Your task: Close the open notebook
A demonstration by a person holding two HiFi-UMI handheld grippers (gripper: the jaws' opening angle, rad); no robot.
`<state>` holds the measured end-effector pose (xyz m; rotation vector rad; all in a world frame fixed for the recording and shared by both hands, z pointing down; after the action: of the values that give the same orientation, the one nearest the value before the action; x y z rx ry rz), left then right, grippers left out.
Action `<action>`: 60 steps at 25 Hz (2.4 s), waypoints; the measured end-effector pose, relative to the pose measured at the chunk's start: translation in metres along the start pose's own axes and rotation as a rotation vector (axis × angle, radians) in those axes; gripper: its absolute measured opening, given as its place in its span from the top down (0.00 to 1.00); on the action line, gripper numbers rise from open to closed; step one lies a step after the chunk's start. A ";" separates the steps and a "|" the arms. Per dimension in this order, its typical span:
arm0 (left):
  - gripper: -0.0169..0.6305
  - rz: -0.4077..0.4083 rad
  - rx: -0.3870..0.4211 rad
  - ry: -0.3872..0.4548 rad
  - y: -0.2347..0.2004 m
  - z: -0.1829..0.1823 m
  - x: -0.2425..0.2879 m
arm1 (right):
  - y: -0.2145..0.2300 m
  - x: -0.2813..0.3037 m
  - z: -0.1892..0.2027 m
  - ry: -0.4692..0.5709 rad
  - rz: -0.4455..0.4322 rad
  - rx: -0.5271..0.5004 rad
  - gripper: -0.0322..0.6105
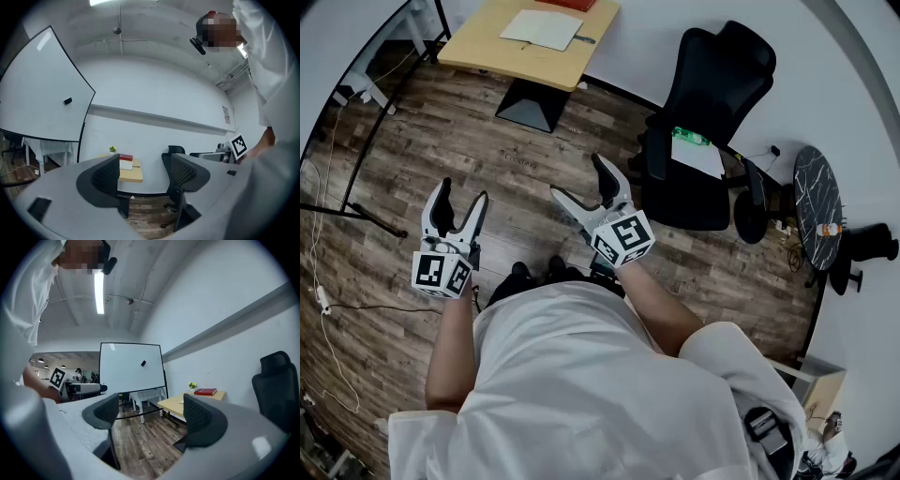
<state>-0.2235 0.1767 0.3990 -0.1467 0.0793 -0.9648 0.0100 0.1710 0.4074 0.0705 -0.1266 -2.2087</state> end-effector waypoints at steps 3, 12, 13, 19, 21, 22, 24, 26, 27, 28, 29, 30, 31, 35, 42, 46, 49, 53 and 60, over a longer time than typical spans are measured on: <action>0.46 0.002 -0.010 -0.006 0.006 0.004 0.000 | 0.005 -0.010 0.001 -0.013 0.004 0.001 0.27; 0.47 0.020 -0.016 0.004 0.013 -0.001 0.007 | 0.028 -0.021 -0.016 0.038 -0.004 -0.019 0.27; 0.48 0.024 -0.021 0.003 0.014 -0.001 0.008 | 0.030 -0.022 -0.019 0.044 -0.007 -0.019 0.27; 0.50 0.017 -0.036 -0.002 0.018 0.005 0.012 | 0.040 -0.024 -0.018 0.035 -0.007 -0.002 0.27; 0.50 0.019 -0.039 -0.008 0.021 0.006 0.015 | 0.044 -0.026 -0.015 0.028 -0.008 0.000 0.27; 0.50 0.022 -0.041 -0.010 0.023 0.007 0.017 | 0.047 -0.027 -0.014 0.025 -0.007 0.000 0.27; 0.50 0.024 -0.042 -0.012 0.028 0.008 0.022 | 0.054 -0.030 -0.012 0.019 -0.002 -0.002 0.27; 0.50 0.016 -0.036 -0.018 0.033 0.012 0.028 | 0.062 -0.033 -0.009 0.013 0.008 0.002 0.27; 0.50 0.011 -0.031 -0.021 0.035 0.013 0.030 | 0.067 -0.034 -0.007 0.010 0.014 0.006 0.27; 0.50 0.006 -0.026 -0.024 0.037 0.014 0.032 | 0.070 -0.035 -0.006 0.008 0.019 0.012 0.27; 0.50 0.002 -0.021 -0.024 0.038 0.015 0.034 | 0.074 -0.036 -0.004 0.007 0.023 0.021 0.27; 0.50 -0.002 -0.017 -0.025 0.040 0.016 0.034 | 0.076 -0.036 -0.003 0.010 0.025 0.033 0.27; 0.50 -0.005 -0.013 -0.027 0.041 0.016 0.034 | 0.077 -0.037 -0.002 0.015 0.024 0.044 0.27; 0.50 -0.021 -0.016 -0.036 0.039 0.017 0.032 | 0.075 -0.034 0.001 0.020 0.008 0.062 0.27; 0.50 -0.036 -0.064 -0.045 0.023 0.029 0.040 | 0.085 -0.020 0.010 0.028 -0.001 0.131 0.27; 0.50 -0.028 -0.105 -0.036 -0.004 0.036 0.057 | 0.096 0.000 0.012 0.021 0.007 0.147 0.27; 0.50 -0.052 -0.141 -0.012 -0.042 0.030 0.073 | 0.105 0.024 0.014 0.004 0.001 0.145 0.27; 0.50 -0.057 -0.155 0.011 -0.082 0.020 0.107 | 0.120 0.066 0.015 -0.039 -0.009 0.139 0.27; 0.50 0.018 -0.213 0.009 -0.134 0.015 0.179 | 0.152 0.147 0.004 -0.067 0.017 0.143 0.27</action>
<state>-0.2284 -0.0442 0.4352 -0.3372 0.1913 -0.9376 0.0426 -0.0369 0.4285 0.0747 -0.3214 -2.1837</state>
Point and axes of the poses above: the fingertips, and each gripper's own axes: x forward along the fingers, y to its right, z out of its underside, the point moved 3 cm from there along -x, backward along the fingers
